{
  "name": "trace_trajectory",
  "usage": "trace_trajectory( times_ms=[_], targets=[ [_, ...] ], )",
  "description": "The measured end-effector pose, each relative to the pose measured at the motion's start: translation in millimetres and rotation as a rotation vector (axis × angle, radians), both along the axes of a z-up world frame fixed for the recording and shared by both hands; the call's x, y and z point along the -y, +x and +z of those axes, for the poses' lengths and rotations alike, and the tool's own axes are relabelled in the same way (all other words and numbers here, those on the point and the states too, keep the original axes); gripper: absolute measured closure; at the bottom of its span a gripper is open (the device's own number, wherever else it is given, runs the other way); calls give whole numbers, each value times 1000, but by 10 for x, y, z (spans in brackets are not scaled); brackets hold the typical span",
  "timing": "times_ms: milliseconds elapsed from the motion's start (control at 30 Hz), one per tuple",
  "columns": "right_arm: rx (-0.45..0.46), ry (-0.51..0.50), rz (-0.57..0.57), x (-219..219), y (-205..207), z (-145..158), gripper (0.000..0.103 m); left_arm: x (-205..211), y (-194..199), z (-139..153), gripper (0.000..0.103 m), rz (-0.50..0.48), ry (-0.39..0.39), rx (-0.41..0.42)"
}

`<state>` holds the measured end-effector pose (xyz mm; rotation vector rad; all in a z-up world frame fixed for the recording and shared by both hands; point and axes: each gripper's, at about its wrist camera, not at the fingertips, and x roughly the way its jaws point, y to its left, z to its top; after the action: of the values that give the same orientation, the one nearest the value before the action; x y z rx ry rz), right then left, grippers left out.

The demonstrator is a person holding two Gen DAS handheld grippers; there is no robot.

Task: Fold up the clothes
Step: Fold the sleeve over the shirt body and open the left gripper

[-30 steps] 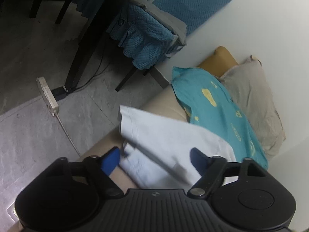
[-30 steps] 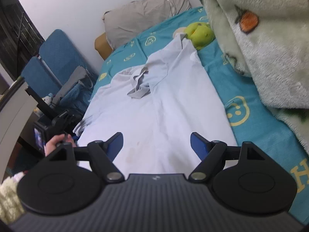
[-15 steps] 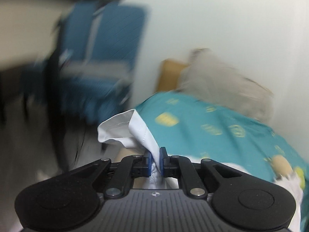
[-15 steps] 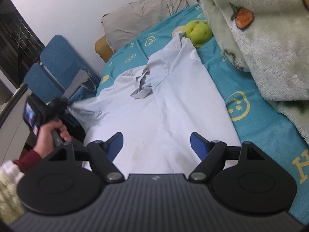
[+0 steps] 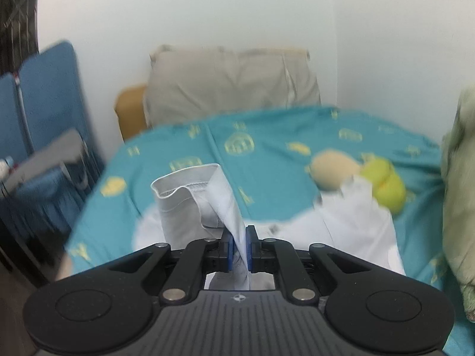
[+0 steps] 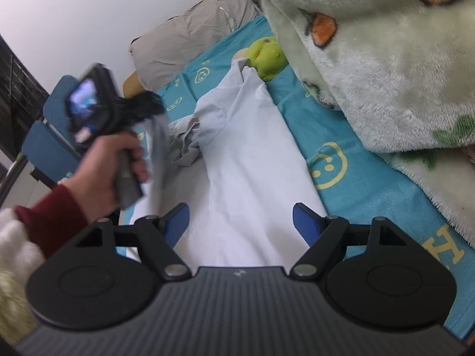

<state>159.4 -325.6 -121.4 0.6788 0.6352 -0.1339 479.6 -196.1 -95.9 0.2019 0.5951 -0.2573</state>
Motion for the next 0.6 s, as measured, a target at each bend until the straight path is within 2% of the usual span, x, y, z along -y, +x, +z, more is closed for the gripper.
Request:
trace_trajectory(
  times_ms=[33,67,167,233,367,467,600],
  targets=[
    [1,-3,-2,10,5,-7,25,21,-9,-49,80,3,-1,-7],
    [3,-5,-3,19,11,-14,25,0,-41,-68,63,7,-4,-4],
    [7,7,-3,37,36,-27,24,-64,-136,-125,40,19,-14,4],
    [12,7,3,28,49,-27,24,-239,-308,-75,30,9,-51,-13],
    [23,-3,8,15,27,10,24,-765,-937,160,25,0,-104,-68],
    [43,-6,9,17,-35,66,24,-1197,-1576,273,25,2,-81,-165],
    [73,-9,15,-1,-160,185,24,-1701,-2427,224,29,31,-22,-323]
  ],
)
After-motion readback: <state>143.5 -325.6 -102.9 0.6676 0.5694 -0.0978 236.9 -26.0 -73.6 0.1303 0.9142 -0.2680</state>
